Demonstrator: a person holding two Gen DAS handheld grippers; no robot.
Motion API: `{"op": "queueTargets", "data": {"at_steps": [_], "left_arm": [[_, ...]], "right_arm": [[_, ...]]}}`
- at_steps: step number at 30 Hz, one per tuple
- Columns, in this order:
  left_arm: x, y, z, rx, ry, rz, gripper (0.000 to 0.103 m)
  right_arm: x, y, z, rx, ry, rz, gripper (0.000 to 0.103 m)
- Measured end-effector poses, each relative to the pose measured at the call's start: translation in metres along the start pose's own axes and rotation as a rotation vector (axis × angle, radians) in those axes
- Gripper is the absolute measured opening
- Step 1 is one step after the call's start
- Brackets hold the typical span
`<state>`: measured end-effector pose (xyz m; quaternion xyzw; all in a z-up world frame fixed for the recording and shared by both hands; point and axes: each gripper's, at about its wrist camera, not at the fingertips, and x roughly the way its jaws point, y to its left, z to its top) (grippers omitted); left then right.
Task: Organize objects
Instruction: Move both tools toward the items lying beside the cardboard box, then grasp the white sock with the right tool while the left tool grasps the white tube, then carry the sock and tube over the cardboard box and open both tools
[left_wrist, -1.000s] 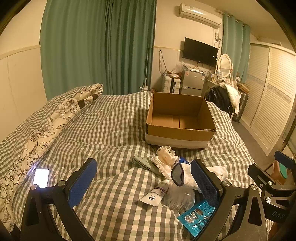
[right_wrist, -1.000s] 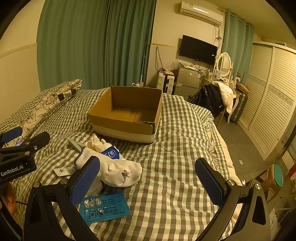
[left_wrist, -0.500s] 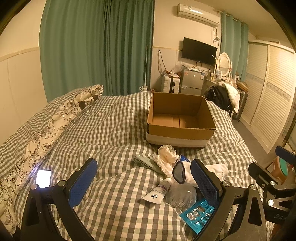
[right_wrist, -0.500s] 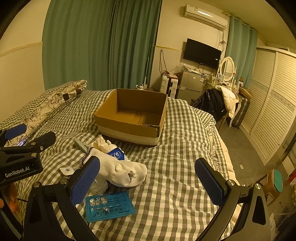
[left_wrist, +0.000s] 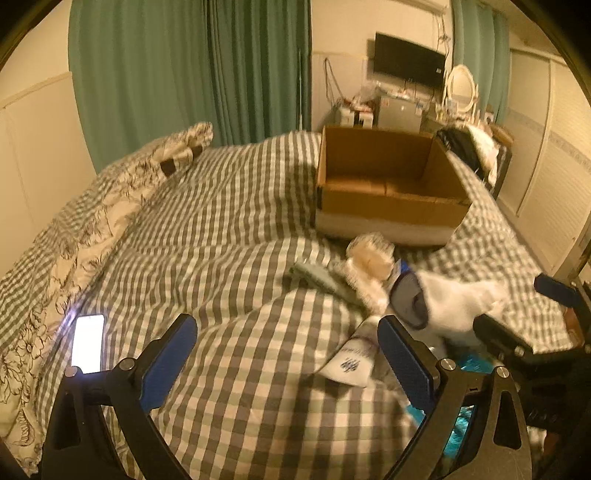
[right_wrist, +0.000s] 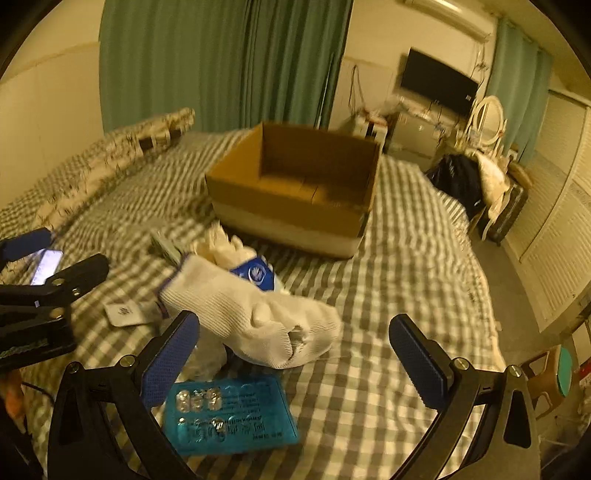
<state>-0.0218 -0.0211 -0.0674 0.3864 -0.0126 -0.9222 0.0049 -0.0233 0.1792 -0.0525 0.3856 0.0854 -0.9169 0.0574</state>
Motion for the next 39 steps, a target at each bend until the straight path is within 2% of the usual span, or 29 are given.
{"op": "queueTargets", "data": {"at_steps": [6,10,14,15,22,25,26,29,39], "left_arm": [[0.03,-0.004,-0.01,0.018,0.085,-0.006,0.098],[0.043,-0.011,-0.015,0.043,0.127,-0.021,0.096],[0.051,-0.018,-0.017,0.067,0.155,-0.065,0.091],[0.052,-0.02,-0.018,0.08,0.159,-0.068,0.089],[0.05,-0.037,-0.023,0.196,0.177,-0.074,0.069],[0.049,-0.044,-0.025,0.226,0.181,-0.117,0.042],[0.049,-0.046,-0.026,0.228,0.187,-0.145,0.03],[0.048,-0.047,-0.028,0.214,0.191,-0.184,0.014],[0.005,-0.033,-0.011,0.158,0.089,-0.211,0.012]], "right_arm": [[0.036,0.0,0.002,0.012,0.079,0.079,0.102],[0.054,0.001,0.002,-0.005,0.111,0.086,0.087],[0.054,-0.006,0.002,0.009,0.089,0.098,0.065],[0.054,-0.008,0.003,0.016,0.084,0.108,0.063],[0.04,-0.015,0.002,0.025,0.053,0.128,0.059],[0.034,-0.016,0.002,0.025,0.04,0.124,0.059],[0.033,-0.017,0.001,0.023,0.037,0.121,0.059],[0.026,-0.018,0.0,0.023,0.025,0.114,0.058],[-0.017,-0.024,0.002,0.025,-0.059,0.092,0.053]]}}
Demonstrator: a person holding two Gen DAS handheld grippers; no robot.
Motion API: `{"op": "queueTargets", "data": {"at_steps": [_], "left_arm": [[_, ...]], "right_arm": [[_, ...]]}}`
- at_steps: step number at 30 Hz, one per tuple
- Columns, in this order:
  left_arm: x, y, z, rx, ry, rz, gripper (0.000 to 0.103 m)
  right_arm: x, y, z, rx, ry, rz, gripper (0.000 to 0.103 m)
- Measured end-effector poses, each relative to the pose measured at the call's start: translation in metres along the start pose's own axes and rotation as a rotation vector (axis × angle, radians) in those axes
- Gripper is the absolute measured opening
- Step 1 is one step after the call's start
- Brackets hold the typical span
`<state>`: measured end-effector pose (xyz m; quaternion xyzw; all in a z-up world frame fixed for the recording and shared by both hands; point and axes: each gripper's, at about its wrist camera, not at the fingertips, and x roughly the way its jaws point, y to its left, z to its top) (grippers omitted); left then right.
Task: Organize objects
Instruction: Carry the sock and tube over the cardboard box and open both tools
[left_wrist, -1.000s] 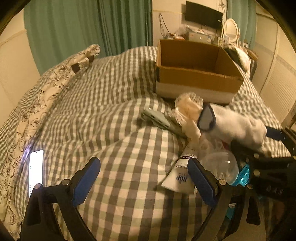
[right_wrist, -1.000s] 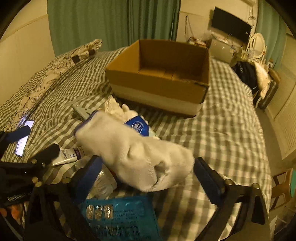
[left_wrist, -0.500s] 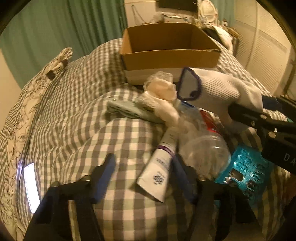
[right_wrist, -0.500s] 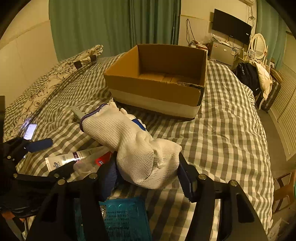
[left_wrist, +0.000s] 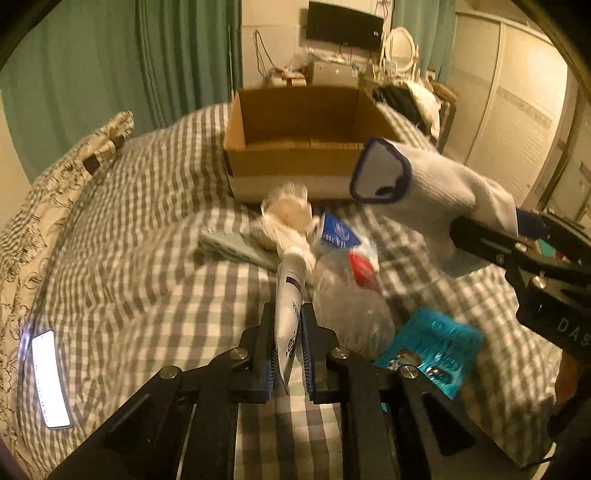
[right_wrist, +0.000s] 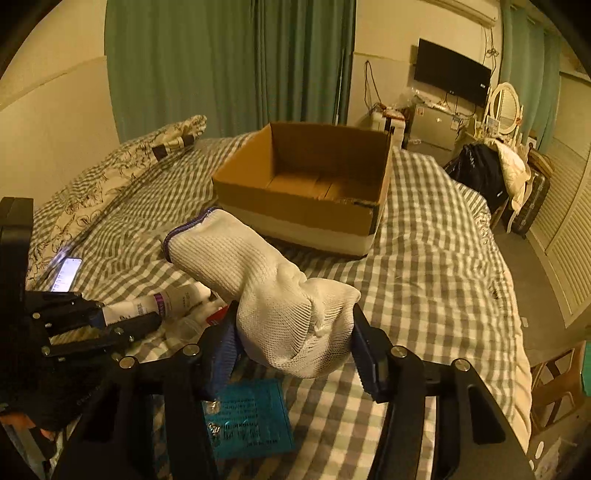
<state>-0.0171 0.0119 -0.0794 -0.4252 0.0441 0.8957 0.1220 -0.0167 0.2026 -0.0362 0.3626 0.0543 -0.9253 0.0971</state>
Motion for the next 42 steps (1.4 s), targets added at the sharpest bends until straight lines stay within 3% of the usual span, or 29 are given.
{"op": "queueTargets", "data": {"at_steps": [9,18,23,28,35,38,40,42], "left_arm": [[-0.042,0.009,0.036,-0.028,-0.12,-0.015,0.012],[-0.04,0.012,0.126,0.015,-0.235,0.0,0.012],[-0.005,0.022,0.179,-0.001,-0.234,-0.012,0.012],[0.049,0.032,0.214,-0.026,-0.195,-0.023,0.012],[0.121,0.036,0.215,-0.023,-0.106,-0.044,0.012],[0.134,0.036,0.208,-0.023,-0.086,-0.055,0.016],[0.136,0.034,0.205,-0.019,-0.065,-0.07,0.03],[0.129,0.033,0.201,-0.02,-0.07,-0.056,0.07]], "right_arm": [[-0.042,0.004,0.027,-0.031,-0.106,-0.015,0.049],[-0.055,-0.015,0.101,-0.036,-0.243,-0.021,0.049],[-0.022,-0.032,0.149,-0.011,-0.249,-0.023,0.048],[0.039,-0.051,0.186,0.026,-0.191,-0.004,0.047],[0.131,-0.067,0.191,0.074,-0.068,0.012,0.046],[0.154,-0.077,0.18,0.122,-0.044,0.023,0.055],[0.161,-0.085,0.176,0.152,-0.028,0.042,0.061],[0.155,-0.091,0.174,0.174,-0.042,0.051,0.075]]}}
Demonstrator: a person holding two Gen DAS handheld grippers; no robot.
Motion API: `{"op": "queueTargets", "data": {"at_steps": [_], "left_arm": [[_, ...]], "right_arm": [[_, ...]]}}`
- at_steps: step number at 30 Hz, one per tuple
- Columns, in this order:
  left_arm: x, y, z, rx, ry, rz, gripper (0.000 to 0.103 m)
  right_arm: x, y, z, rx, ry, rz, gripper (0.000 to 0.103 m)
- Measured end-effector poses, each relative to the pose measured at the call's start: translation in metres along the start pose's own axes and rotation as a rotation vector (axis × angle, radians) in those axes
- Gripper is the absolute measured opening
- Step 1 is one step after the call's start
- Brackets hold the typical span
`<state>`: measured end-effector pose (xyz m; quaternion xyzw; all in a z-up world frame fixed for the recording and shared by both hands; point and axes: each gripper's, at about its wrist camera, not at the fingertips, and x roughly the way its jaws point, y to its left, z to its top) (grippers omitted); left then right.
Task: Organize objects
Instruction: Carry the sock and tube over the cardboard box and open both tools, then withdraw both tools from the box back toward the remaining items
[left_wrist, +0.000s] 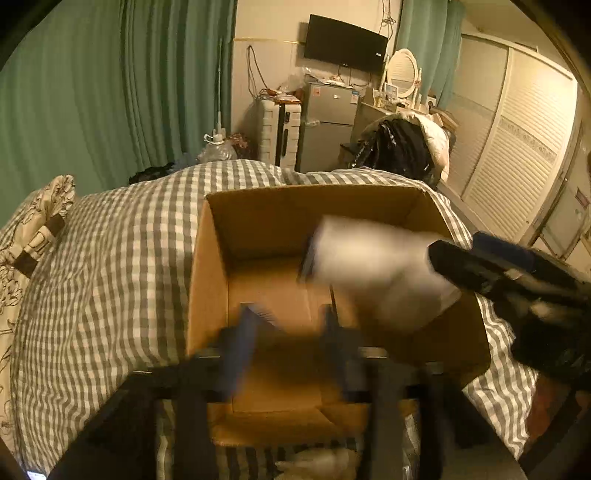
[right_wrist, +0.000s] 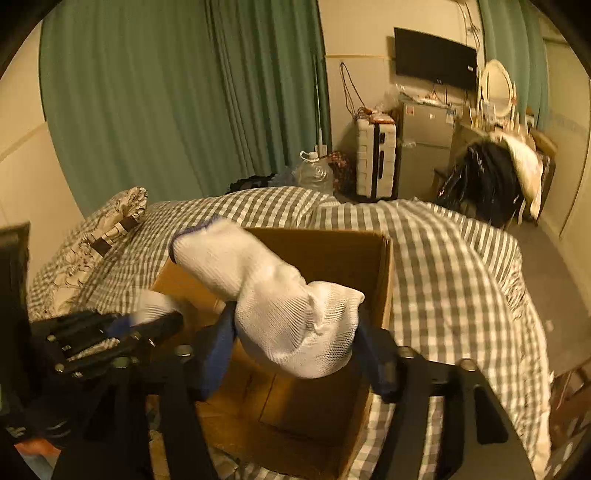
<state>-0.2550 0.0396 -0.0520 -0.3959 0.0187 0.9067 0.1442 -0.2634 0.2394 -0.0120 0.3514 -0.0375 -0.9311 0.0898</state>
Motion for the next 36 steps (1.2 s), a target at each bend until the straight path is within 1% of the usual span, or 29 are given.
{"op": "queueTargets", "data": {"at_steps": [1,2,5,6,7,9,11,12,13,15,17,19,22,25,27,30,33,36], "left_arm": [[-0.006,0.001,-0.001,-0.001,-0.017,0.012,0.075],[-0.015,0.0,-0.002,0.0,-0.036,0.022,0.077],[-0.044,0.002,-0.004,0.0,-0.047,0.034,0.077],[-0.056,0.002,-0.004,-0.004,-0.055,0.037,0.078],[-0.07,0.003,-0.005,-0.01,-0.065,0.04,0.081],[-0.102,0.005,-0.01,-0.025,-0.091,0.048,0.096],[-0.135,0.006,-0.016,-0.032,-0.126,0.056,0.101],[-0.151,0.007,-0.019,-0.032,-0.145,0.058,0.103],[-0.17,0.007,-0.026,-0.028,-0.161,0.064,0.103],[-0.194,0.006,-0.036,-0.028,-0.176,0.079,0.103],[-0.217,0.008,-0.05,-0.029,-0.18,0.105,0.103],[-0.235,0.007,-0.068,-0.026,-0.189,0.137,0.103],[-0.254,0.01,-0.1,-0.042,-0.196,0.168,0.103],[-0.257,0.009,-0.132,-0.07,-0.176,0.179,0.103],[-0.25,0.008,-0.156,-0.093,-0.153,0.197,0.103],[-0.232,0.004,-0.188,-0.128,-0.12,0.237,0.103],[-0.213,-0.004,-0.21,-0.109,-0.078,0.226,0.103],[-0.194,-0.008,-0.222,-0.095,-0.04,0.218,0.103]], "right_arm": [[-0.009,-0.002,0.0,0.008,-0.014,-0.005,0.079],[-0.018,-0.003,0.001,0.011,-0.025,-0.007,0.079],[-0.051,0.001,0.008,0.003,-0.058,-0.016,0.082],[-0.069,0.004,0.01,-0.008,-0.076,-0.03,0.083],[-0.085,0.005,0.011,-0.017,-0.09,-0.039,0.087],[-0.119,0.01,0.012,-0.037,-0.128,-0.056,0.091],[-0.157,0.02,0.011,-0.067,-0.169,-0.069,0.1],[-0.179,0.026,0.008,-0.086,-0.198,-0.083,0.102],[-0.195,0.03,0.006,-0.102,-0.219,-0.093,0.103],[-0.223,0.042,-0.003,-0.14,-0.243,-0.121,0.103],[-0.246,0.053,-0.017,-0.177,-0.244,-0.14,0.103],[-0.261,0.064,-0.033,-0.205,-0.226,-0.146,0.103],[-0.269,0.075,-0.064,-0.23,-0.18,-0.125,0.103],[-0.26,0.084,-0.101,-0.246,-0.118,-0.116,0.103],[-0.244,0.091,-0.132,-0.266,-0.065,-0.121,0.103],[-0.219,0.096,-0.169,-0.287,0.005,-0.102,0.103],[-0.197,0.1,-0.204,-0.301,0.08,-0.095,0.103],[-0.18,0.104,-0.23,-0.343,0.144,-0.096,0.103]]}}
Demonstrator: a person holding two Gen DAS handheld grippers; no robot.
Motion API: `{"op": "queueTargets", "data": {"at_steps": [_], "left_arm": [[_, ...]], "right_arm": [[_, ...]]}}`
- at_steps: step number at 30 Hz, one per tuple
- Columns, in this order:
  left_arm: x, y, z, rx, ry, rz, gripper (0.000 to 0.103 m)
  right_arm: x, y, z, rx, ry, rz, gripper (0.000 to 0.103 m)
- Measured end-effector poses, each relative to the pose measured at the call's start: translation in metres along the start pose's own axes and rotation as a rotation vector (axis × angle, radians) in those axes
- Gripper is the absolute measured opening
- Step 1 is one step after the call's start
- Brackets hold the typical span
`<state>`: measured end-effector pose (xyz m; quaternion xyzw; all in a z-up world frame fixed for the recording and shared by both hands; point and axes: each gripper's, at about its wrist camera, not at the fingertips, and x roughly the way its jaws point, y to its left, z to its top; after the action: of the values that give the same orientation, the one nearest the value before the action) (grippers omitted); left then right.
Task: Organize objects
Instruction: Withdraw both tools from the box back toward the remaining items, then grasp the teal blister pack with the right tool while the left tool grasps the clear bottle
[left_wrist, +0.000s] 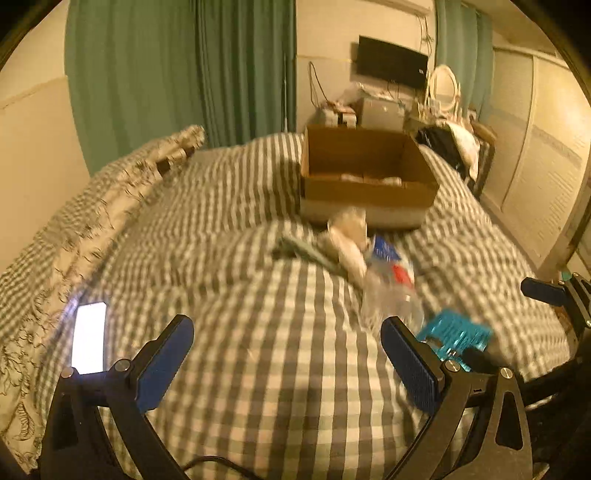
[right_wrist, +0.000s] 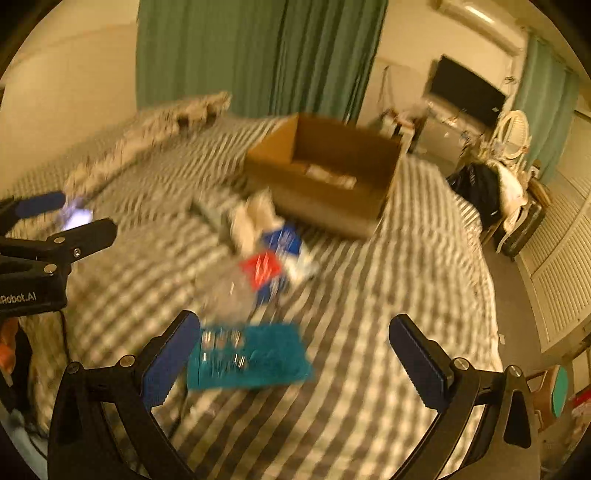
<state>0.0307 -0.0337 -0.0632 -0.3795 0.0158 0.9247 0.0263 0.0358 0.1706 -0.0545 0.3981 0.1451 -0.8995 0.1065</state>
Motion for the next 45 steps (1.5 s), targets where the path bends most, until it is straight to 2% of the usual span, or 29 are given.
{"op": "queueTargets", "data": {"at_steps": [8,18,23,30,33,35,39,45], "left_arm": [[0.021,0.008,-0.009,-0.027,0.033,0.005,0.103],[0.028,0.014,-0.011,-0.037,0.062,-0.002,0.103],[0.026,0.009,-0.01,-0.023,0.061,-0.005,0.103],[0.026,0.004,-0.006,-0.013,0.065,-0.006,0.103],[0.028,0.0,-0.004,-0.007,0.07,-0.006,0.103],[0.031,-0.005,-0.002,0.001,0.075,-0.013,0.103],[0.04,-0.022,0.001,0.025,0.092,-0.06,0.103],[0.062,-0.055,0.007,0.062,0.139,-0.134,0.103]], "right_arm": [[0.038,0.014,-0.013,-0.042,0.119,0.065,0.103],[0.06,0.028,-0.009,-0.09,0.179,0.096,0.103],[0.065,0.02,-0.008,-0.055,0.191,0.105,0.103],[0.051,0.014,-0.007,-0.017,0.139,0.114,0.099],[0.03,-0.002,0.0,0.037,0.067,0.119,0.099],[0.018,-0.014,0.006,0.057,0.031,0.086,0.099],[0.007,-0.04,0.014,0.085,-0.007,-0.004,0.099],[0.012,-0.069,0.013,0.154,-0.01,-0.02,0.099]]}}
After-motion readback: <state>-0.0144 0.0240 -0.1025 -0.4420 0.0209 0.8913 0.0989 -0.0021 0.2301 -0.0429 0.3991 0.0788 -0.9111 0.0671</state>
